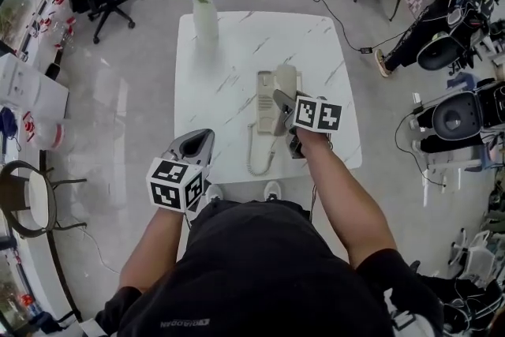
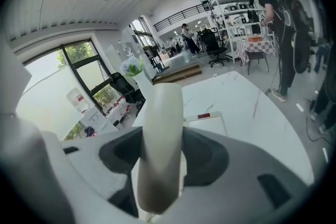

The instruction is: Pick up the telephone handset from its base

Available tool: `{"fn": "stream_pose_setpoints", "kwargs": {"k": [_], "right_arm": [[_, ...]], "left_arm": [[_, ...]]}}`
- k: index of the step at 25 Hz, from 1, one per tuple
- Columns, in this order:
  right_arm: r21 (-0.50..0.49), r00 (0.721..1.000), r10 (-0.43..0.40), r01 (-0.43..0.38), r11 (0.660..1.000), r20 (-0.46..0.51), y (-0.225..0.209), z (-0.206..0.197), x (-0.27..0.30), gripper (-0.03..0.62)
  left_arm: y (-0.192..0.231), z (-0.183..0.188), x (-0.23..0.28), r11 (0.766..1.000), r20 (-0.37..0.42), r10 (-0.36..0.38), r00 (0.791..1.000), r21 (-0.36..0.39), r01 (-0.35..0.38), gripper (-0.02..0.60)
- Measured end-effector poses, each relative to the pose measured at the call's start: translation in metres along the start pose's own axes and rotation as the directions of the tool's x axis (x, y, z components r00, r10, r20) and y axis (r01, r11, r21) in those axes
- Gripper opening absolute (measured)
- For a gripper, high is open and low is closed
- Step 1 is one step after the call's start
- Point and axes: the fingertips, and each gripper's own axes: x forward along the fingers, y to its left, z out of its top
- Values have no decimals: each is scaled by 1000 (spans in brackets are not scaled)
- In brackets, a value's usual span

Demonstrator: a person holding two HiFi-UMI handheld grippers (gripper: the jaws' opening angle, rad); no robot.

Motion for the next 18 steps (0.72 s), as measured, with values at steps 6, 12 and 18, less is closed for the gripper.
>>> {"fn": "stream_pose_setpoints", "kwargs": {"k": [6, 12, 18], "right_arm": [[-24, 993, 71, -69, 997, 99, 16, 13, -52, 224], [-46, 960, 138, -131, 990, 244, 28, 25, -104, 224], [-119, 937, 159, -128, 985, 310, 31, 30, -137, 224]], "left_arm": [[-25, 8, 9, 999, -2, -35, 999, 41, 35, 2], [-42, 11, 16, 996, -10, -56, 998, 73, 57, 2], [-48, 25, 14, 994, 12, -62, 998, 92, 61, 2]]}}
